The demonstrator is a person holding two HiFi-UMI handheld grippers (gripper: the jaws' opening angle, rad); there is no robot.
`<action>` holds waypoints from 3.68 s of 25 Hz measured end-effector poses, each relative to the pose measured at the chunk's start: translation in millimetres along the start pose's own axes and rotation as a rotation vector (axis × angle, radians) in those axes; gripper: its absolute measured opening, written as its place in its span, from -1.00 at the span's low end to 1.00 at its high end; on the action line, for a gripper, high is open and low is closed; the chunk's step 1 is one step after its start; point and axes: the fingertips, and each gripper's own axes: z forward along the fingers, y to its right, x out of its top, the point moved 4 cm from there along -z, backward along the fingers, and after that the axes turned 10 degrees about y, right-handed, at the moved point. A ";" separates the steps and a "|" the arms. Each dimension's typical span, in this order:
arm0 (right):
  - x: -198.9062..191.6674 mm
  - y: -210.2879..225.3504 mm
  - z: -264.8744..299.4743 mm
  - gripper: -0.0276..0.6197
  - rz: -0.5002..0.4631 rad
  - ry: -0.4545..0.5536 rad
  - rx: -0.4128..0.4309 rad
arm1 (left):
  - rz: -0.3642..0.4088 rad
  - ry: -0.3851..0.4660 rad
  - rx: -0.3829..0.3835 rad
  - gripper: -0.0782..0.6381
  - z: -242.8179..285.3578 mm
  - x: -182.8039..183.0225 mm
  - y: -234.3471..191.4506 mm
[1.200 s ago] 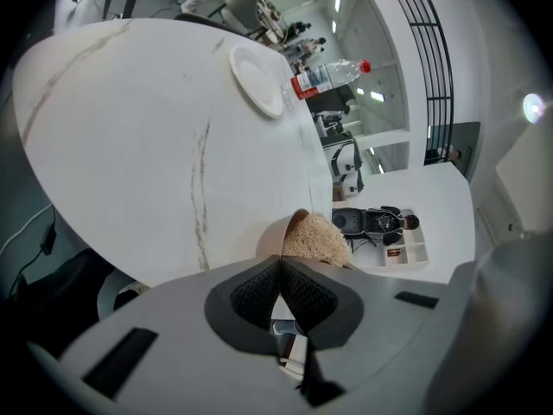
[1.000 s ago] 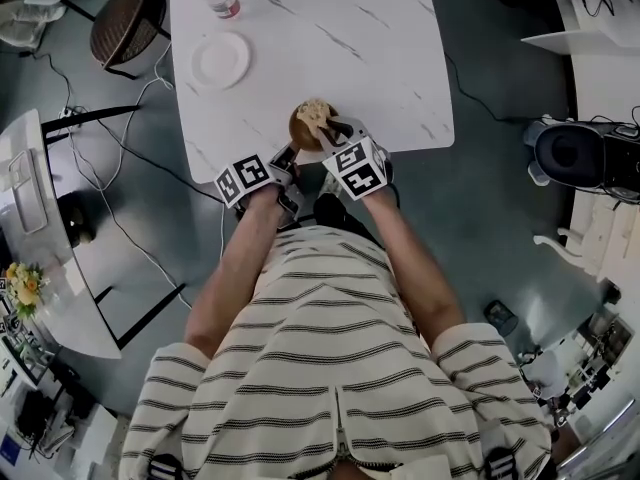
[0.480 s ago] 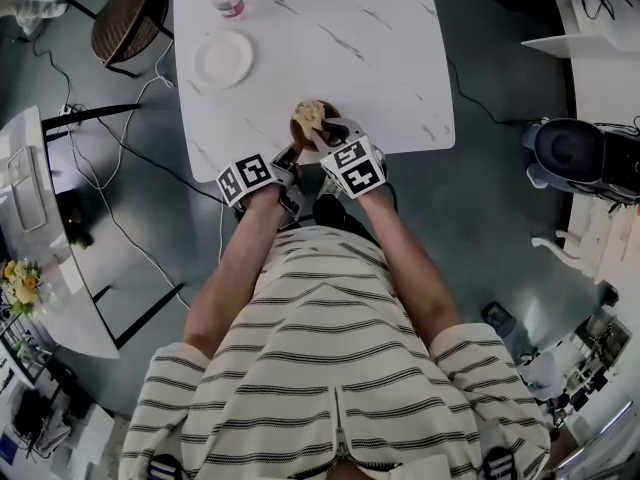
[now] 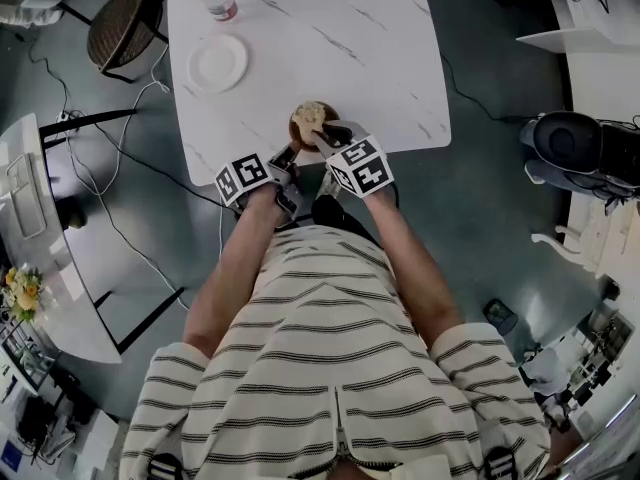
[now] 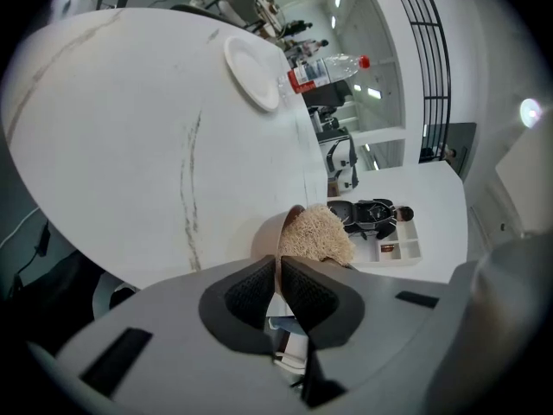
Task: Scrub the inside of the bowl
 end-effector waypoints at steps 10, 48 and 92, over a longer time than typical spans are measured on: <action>3.4 7.8 -16.6 -0.70 0.125 0.055 -0.004 | 0.019 0.006 -0.016 -0.57 -3.4 3.4 7.7; 142.5 5.8 -159.1 -0.69 0.103 0.532 -0.177 | 0.884 0.299 -0.260 -0.77 -87.1 35.8 215.9; 250.1 -54.9 -217.4 -0.69 -0.217 0.835 -0.225 | 1.297 0.772 -0.329 -0.77 -164.0 38.7 338.5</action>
